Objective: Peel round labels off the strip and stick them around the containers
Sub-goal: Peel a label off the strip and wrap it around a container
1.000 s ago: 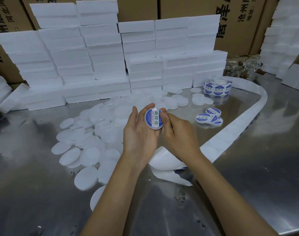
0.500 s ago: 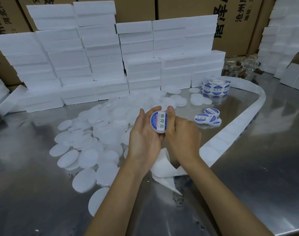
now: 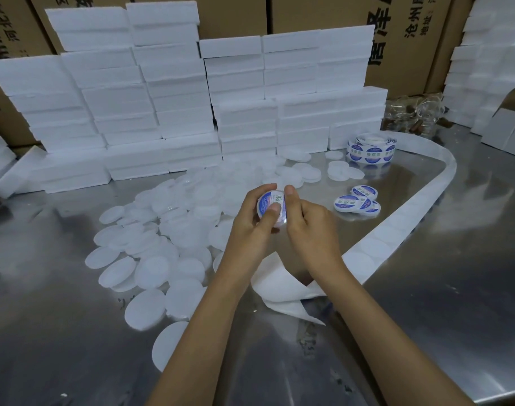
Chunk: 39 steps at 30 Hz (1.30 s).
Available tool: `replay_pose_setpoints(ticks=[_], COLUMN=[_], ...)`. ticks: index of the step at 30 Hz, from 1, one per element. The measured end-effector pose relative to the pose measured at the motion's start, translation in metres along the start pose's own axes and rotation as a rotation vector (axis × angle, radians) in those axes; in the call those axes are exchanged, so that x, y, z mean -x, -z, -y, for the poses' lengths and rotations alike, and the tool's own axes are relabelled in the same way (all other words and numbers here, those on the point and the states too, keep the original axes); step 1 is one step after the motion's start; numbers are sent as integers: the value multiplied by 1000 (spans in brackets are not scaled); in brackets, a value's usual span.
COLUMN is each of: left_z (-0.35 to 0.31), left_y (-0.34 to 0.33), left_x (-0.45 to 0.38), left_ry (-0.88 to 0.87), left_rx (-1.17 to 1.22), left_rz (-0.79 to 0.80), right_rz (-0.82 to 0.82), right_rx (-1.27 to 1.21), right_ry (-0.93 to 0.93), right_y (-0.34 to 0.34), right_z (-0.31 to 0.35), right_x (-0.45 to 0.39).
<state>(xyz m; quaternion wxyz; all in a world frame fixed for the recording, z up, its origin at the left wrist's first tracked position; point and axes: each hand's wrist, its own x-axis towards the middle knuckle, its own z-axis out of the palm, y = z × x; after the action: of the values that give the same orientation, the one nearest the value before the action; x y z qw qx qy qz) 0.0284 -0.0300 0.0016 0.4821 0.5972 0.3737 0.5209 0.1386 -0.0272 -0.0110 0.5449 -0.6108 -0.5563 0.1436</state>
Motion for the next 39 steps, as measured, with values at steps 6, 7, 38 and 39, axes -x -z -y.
replay_pose_setpoints(ticks=[6,7,38,39], left_z=[0,1,10,11], left_y=[10,10,12,13], left_x=[-1,-1,-10,-10], left_ry=[-67,-67,138,141], left_rx=[-126,-111,32,32], left_rz=[-164,-215,-288,-299], right_rz=[295,371,-27,-39], right_rx=[-192,-202,-1016,-1057], right_ry=[-19,-9,-854,-859], right_y=[7,6,50,52], right_z=[-2,-1,-43,-45], right_x=[4,6,-29,-31])
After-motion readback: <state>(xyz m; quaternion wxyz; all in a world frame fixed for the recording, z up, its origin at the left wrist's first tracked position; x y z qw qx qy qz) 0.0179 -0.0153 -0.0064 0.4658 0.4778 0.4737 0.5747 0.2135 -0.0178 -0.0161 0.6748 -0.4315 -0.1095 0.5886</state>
